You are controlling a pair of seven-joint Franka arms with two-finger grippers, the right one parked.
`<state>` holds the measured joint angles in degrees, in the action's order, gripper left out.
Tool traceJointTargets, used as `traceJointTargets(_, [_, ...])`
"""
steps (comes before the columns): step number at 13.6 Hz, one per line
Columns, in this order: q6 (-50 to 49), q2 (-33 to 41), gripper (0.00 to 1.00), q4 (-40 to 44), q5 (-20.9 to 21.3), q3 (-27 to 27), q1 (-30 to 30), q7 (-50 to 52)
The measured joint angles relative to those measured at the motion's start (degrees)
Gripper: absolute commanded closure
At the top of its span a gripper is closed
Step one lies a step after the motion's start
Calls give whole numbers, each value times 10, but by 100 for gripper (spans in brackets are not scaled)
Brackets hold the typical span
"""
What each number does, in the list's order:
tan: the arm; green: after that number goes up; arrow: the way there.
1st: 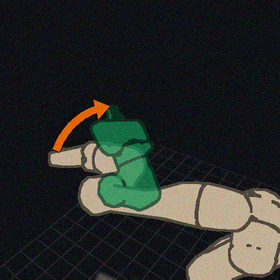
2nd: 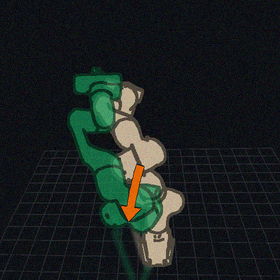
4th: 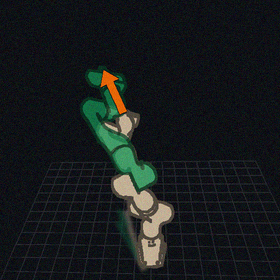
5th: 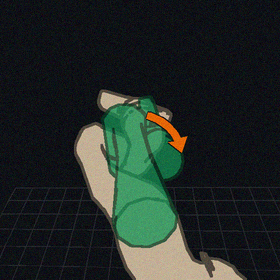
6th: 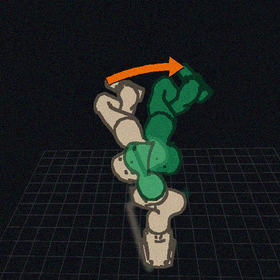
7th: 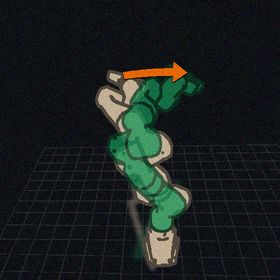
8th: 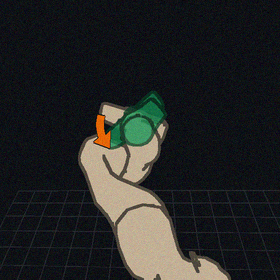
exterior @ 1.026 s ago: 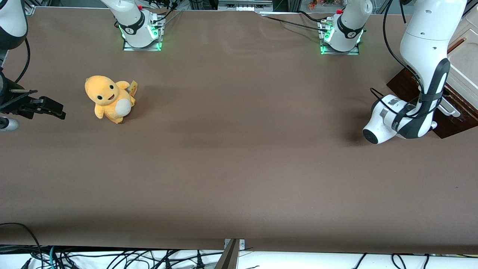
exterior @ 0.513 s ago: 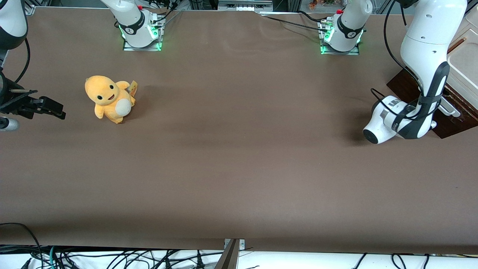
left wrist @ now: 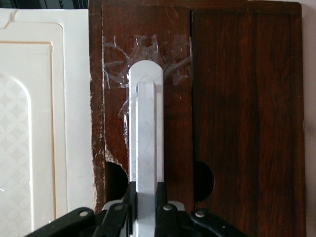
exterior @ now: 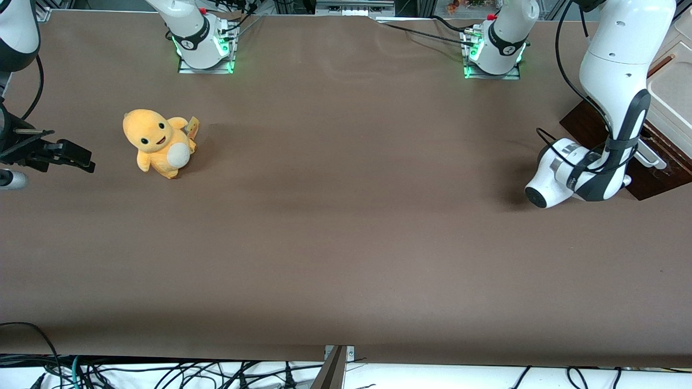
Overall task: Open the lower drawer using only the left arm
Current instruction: 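Pull the handle with the left gripper, sliding the drawer outward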
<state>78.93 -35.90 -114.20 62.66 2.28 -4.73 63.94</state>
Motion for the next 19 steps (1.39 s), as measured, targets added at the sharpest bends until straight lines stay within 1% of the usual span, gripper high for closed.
traceJointTargets(19, [-5, -7, 87, 10, 0, 4, 8, 1])
